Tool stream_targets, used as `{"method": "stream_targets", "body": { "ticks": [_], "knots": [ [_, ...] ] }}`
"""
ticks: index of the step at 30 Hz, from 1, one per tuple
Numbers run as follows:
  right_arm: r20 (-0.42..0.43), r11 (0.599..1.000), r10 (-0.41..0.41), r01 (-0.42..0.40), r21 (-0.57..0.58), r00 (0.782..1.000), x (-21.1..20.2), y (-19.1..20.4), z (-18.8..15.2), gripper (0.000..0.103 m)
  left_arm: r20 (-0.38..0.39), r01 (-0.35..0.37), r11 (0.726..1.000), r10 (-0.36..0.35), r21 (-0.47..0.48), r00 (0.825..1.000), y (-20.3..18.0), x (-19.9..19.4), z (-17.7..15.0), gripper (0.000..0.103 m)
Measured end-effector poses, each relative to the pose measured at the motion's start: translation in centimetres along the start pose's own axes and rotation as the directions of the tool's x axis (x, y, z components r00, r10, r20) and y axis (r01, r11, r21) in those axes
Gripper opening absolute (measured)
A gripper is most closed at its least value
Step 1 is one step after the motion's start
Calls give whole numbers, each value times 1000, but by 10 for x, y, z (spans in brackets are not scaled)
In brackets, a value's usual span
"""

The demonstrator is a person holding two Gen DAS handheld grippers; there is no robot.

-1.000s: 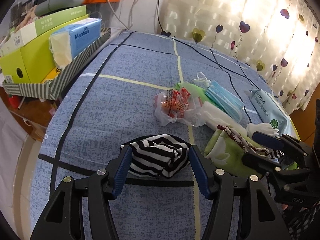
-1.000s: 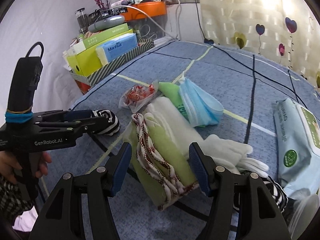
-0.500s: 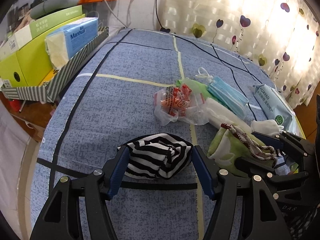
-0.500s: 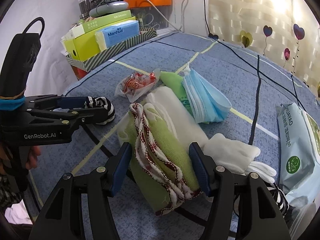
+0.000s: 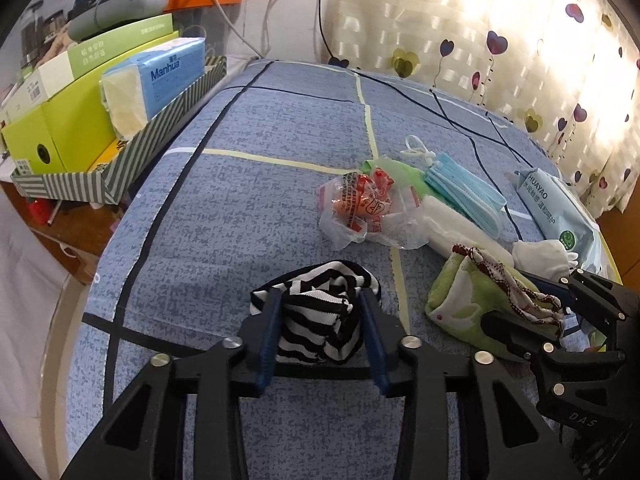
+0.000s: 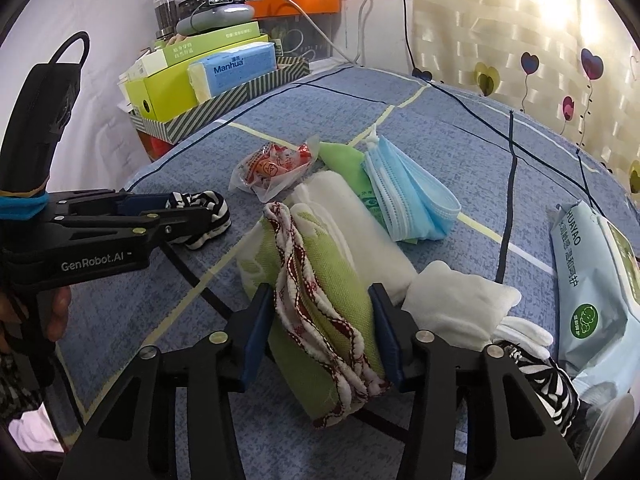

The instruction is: Organize soft objects

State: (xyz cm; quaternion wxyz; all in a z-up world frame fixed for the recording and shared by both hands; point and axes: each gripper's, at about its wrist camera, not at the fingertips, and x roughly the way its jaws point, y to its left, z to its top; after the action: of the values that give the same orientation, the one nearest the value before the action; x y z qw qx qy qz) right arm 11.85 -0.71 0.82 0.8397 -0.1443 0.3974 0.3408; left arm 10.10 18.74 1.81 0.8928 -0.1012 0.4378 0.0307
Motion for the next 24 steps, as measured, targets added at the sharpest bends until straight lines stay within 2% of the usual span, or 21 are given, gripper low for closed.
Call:
{"method": "stream_targets", "body": {
  "ticks": [7, 15, 24],
  "knots": [
    [13, 1000, -21, 21, -10, 1000, -3, 4, 0, 36, 9, 6, 1000, -6, 0, 1000, 1, -2, -2, 18],
    [27, 1000, -28, 28, -3, 999, -7, 5, -1, 29, 19, 4, 1000, -4, 8, 1000, -2, -7, -4, 16],
    [51, 999, -30, 29, 17, 998, -15, 4, -1, 26, 38, 16, 1000, -17, 25, 999, -12, -20, -5, 16]
  ]
}}
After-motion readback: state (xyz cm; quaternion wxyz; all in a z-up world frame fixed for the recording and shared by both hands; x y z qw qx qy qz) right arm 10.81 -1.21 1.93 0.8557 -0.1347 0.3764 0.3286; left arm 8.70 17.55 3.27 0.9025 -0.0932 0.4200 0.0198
